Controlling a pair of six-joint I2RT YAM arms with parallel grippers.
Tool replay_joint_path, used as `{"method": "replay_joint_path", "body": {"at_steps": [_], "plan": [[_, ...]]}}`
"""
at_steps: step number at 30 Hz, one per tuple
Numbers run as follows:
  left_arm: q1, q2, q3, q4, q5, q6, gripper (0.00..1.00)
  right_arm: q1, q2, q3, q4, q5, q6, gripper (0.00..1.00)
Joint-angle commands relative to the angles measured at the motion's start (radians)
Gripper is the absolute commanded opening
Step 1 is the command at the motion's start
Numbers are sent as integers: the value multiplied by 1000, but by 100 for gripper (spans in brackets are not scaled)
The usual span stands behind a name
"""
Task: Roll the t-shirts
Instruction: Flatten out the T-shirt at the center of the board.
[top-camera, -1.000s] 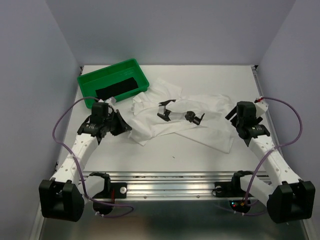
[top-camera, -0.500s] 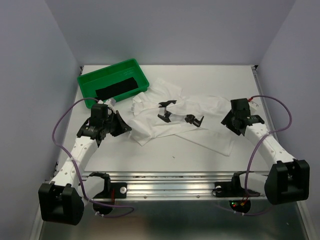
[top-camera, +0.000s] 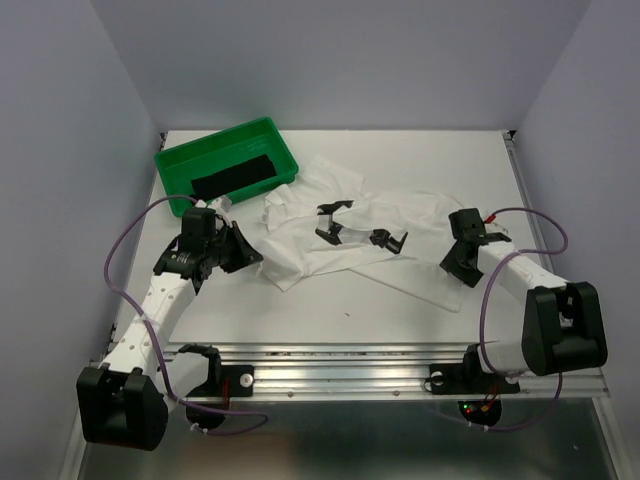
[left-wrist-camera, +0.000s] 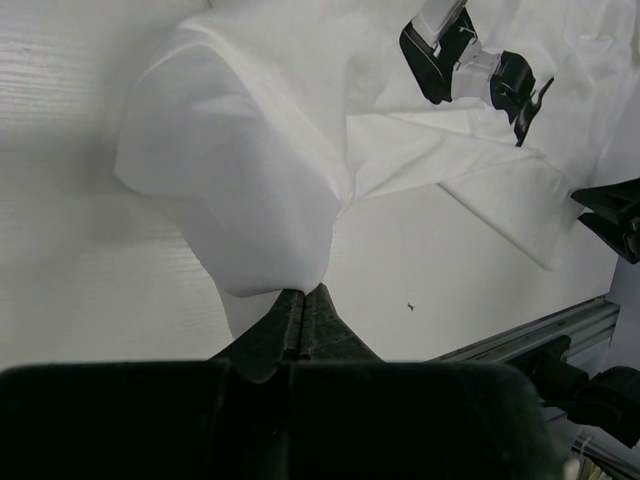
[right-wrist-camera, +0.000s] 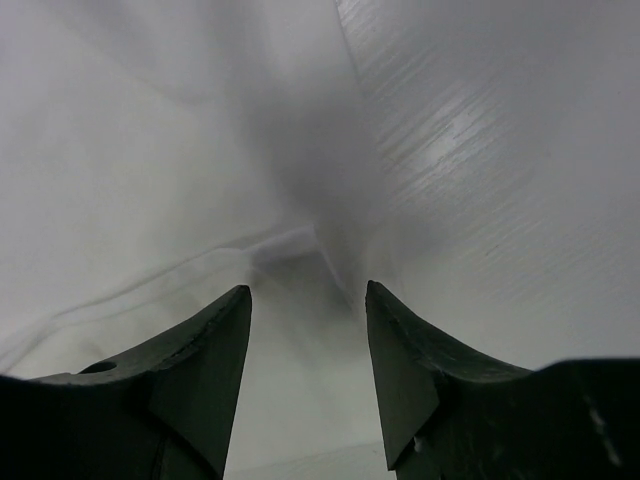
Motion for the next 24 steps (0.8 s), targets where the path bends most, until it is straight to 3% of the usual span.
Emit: {"method": "replay_joint_path", "body": {"at_steps": [1, 4, 11, 14, 16, 18, 19, 21, 24], "plan": [[4, -26, -1, 10, -3, 19, 0, -5, 36, 29, 60, 83, 7, 55], [4, -28, -3, 10, -3, 18, 0, -14, 61, 35, 94, 94, -20, 52], [4, -22, -4, 13, -9, 13, 0, -14, 61, 60, 105, 71, -29, 13], [4, -17, -11, 22, -7, 10, 0, -14, 19, 88, 86, 65, -54, 9], [4, -6, -7, 22, -4, 11, 0, -14, -1, 100, 77, 69, -68, 10], [4, 0, -3, 22, -6, 19, 0, -14, -5, 112, 73, 68, -86, 31], [4, 1, -1, 22, -6, 19, 0, -14, -2, 114, 71, 66, -91, 37], [4, 1, 2, 22, -9, 21, 0, -14, 1, 111, 68, 65, -94, 39], [4, -8, 0, 19, -7, 18, 0, -14, 2, 92, 74, 46, -85, 31]]}}
